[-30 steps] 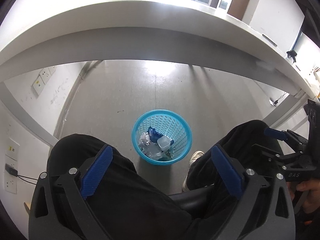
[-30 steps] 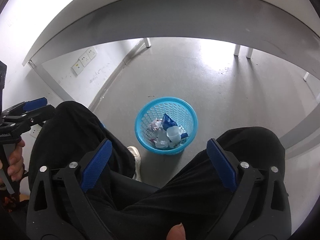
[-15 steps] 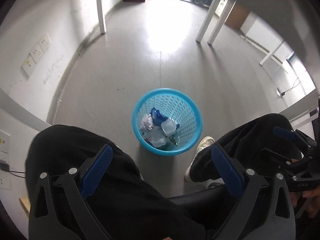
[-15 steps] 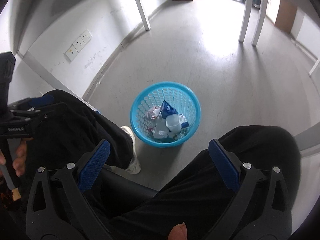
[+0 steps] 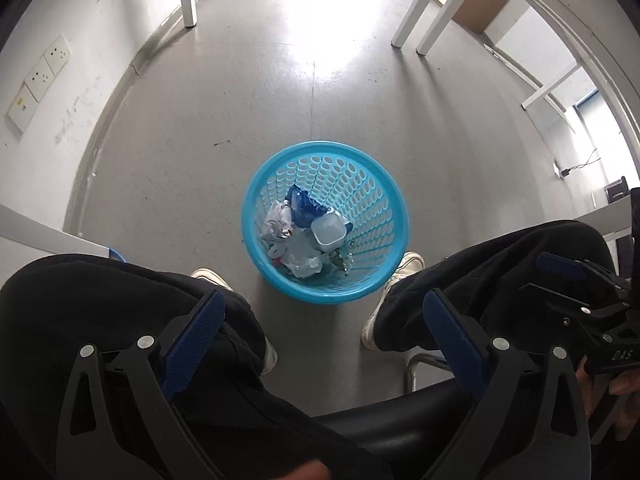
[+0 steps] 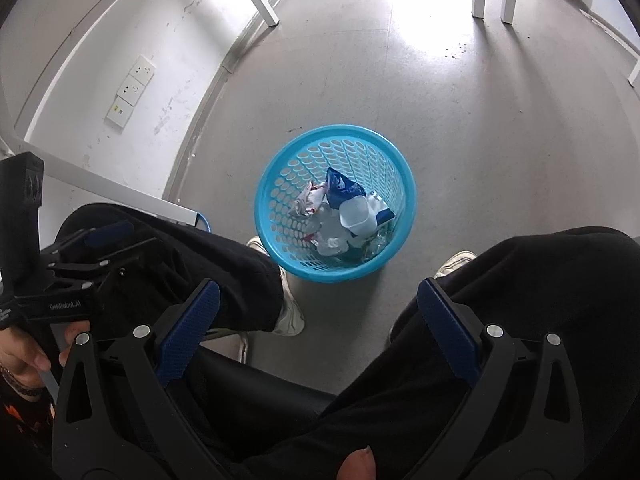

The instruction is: Collect trash

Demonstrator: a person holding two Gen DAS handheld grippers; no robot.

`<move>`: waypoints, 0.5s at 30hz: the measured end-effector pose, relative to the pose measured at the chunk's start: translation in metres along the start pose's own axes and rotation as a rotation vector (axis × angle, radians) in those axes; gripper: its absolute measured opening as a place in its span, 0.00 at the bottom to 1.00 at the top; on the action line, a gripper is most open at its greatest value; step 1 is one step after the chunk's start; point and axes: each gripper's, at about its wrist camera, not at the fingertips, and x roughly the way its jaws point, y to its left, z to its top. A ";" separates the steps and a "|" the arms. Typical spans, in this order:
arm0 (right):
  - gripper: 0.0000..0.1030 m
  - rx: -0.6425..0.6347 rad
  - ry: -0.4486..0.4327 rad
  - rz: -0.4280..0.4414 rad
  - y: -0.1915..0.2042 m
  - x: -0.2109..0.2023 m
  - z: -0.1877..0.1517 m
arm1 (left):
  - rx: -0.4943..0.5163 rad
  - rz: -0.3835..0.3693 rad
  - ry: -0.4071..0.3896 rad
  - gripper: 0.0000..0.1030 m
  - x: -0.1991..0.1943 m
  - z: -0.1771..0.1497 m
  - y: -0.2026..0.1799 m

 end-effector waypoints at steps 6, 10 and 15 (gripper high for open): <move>0.92 0.003 -0.009 0.001 0.001 0.004 0.002 | 0.009 0.008 -0.016 0.95 -0.001 -0.003 -0.006; 0.92 -0.003 -0.003 -0.007 0.003 0.003 0.002 | 0.016 0.019 -0.031 0.95 -0.005 -0.003 -0.008; 0.92 -0.003 -0.007 0.004 0.002 0.002 0.003 | 0.038 0.014 -0.048 0.95 -0.008 -0.004 -0.012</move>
